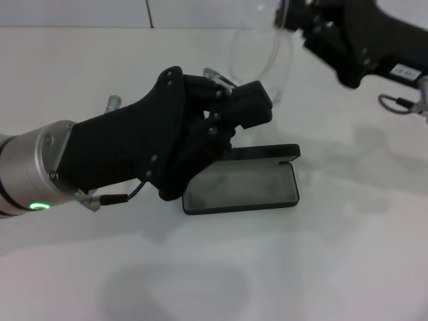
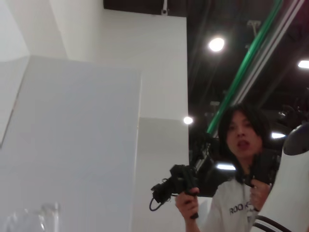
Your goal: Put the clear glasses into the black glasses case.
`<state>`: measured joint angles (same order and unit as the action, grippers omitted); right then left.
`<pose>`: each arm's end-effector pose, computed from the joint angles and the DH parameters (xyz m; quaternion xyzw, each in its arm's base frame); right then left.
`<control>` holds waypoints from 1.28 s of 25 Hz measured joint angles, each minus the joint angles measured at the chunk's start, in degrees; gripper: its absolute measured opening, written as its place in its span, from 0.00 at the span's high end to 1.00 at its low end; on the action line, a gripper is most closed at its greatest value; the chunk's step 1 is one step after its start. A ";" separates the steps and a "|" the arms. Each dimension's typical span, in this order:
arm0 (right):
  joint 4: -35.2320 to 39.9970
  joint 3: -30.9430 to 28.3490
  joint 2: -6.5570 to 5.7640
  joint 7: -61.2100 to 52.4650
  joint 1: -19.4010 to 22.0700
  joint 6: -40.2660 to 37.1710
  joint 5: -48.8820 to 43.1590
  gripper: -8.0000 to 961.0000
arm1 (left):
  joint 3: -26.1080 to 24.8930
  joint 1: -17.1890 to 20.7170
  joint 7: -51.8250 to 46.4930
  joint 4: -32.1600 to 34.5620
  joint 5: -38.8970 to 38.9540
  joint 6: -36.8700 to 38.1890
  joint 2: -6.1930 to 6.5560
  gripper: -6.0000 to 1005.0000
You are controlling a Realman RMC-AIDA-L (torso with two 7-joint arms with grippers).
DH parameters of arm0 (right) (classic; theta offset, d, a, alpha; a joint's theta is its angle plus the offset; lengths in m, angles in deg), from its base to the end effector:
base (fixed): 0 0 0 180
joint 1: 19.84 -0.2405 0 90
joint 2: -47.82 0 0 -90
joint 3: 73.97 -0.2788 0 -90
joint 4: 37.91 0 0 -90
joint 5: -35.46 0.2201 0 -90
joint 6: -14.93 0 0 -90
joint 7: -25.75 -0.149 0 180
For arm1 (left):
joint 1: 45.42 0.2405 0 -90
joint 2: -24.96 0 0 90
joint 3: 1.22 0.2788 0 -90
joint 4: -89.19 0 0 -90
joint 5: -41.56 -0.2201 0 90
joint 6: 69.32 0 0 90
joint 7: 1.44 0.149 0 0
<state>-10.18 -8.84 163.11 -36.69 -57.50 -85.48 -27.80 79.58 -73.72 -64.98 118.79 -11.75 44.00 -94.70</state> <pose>0.1651 0.3669 0.0105 -0.8507 -0.0003 0.5195 0.0808 -0.1741 0.2826 -0.0200 0.8024 0.0168 0.5943 0.0530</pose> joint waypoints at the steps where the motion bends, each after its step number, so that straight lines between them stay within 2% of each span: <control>1: 0.08 0.09 0.02 0.13 -0.27 0.18 -0.97 0.94 | -0.10 -0.04 0.05 -0.26 0.12 -0.08 0.02 0.95; 8: -0.34 1.05 0.16 0.41 -2.30 0.32 -5.11 0.94 | -1.35 -0.23 0.18 -2.39 0.11 -2.22 0.16 0.95; 20: 0.22 2.56 0.19 0.75 -2.63 1.63 -7.07 0.94 | -1.36 -0.27 0.32 -2.64 -0.24 -5.99 0.24 0.95; 32: 0.31 5.76 0.19 1.73 -3.53 2.70 -8.88 0.94 | -1.36 -1.60 1.39 -5.39 -0.39 -6.29 0.30 0.95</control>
<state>-9.87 -3.08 163.30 -34.95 -61.02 -82.78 -36.67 78.23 -75.32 -63.59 113.40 -12.14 37.72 -94.41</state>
